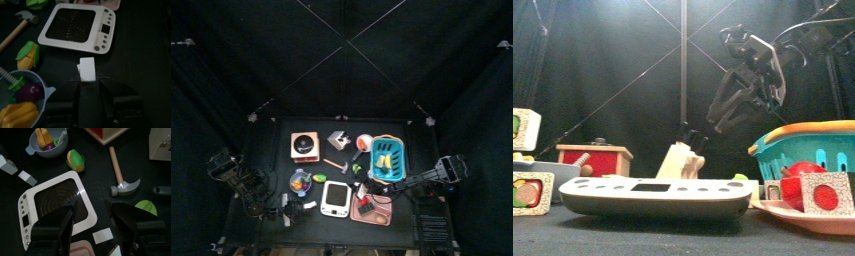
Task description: Place white sushi piece to left of stove
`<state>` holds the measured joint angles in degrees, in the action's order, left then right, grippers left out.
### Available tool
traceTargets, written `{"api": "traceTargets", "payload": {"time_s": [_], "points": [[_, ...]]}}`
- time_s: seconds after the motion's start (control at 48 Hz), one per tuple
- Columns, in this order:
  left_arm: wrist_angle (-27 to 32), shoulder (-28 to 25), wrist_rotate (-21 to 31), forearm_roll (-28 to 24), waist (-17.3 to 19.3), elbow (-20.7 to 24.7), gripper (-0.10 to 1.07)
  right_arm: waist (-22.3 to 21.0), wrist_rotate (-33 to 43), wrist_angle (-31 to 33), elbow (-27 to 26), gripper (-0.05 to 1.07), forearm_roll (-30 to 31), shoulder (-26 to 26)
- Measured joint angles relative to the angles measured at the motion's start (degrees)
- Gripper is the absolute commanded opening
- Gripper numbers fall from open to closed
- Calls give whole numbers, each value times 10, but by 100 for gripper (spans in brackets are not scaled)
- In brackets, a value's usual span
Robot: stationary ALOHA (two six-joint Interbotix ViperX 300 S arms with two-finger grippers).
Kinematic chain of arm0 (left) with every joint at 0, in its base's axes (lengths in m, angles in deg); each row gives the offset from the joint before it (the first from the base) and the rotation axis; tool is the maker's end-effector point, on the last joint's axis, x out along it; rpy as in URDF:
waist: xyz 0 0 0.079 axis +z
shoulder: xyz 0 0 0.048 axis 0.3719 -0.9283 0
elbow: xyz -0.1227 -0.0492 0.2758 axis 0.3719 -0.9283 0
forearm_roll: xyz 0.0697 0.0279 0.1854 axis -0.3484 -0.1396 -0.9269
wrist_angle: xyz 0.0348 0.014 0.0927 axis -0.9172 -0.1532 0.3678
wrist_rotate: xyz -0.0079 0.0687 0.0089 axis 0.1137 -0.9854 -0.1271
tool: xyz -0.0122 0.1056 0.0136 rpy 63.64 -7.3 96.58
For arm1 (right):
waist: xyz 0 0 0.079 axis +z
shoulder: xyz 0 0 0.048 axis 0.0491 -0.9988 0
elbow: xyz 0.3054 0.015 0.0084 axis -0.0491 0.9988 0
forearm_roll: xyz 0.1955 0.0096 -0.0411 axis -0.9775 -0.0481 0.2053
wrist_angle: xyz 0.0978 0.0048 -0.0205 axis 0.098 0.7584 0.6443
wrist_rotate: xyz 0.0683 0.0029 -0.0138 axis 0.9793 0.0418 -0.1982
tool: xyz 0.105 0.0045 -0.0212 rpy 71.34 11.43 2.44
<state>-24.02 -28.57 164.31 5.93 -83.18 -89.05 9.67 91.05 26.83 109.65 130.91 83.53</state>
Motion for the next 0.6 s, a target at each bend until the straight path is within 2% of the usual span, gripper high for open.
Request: {"api": "traceTargets", "payload": {"time_s": [0.188, 0.417, 0.604], "points": [[1, -18, -1, 44, -17, 2, 60, -1, 0, 0, 0, 84, 0, -2], [0, -59, -1, 49, -18, 3, 61, -1, 1, 0, -1, 84, 0, -2], [0, -72, 0, 51, -18, 8, 65, -1, 0, 0, 0, 84, 0, -3]]}}
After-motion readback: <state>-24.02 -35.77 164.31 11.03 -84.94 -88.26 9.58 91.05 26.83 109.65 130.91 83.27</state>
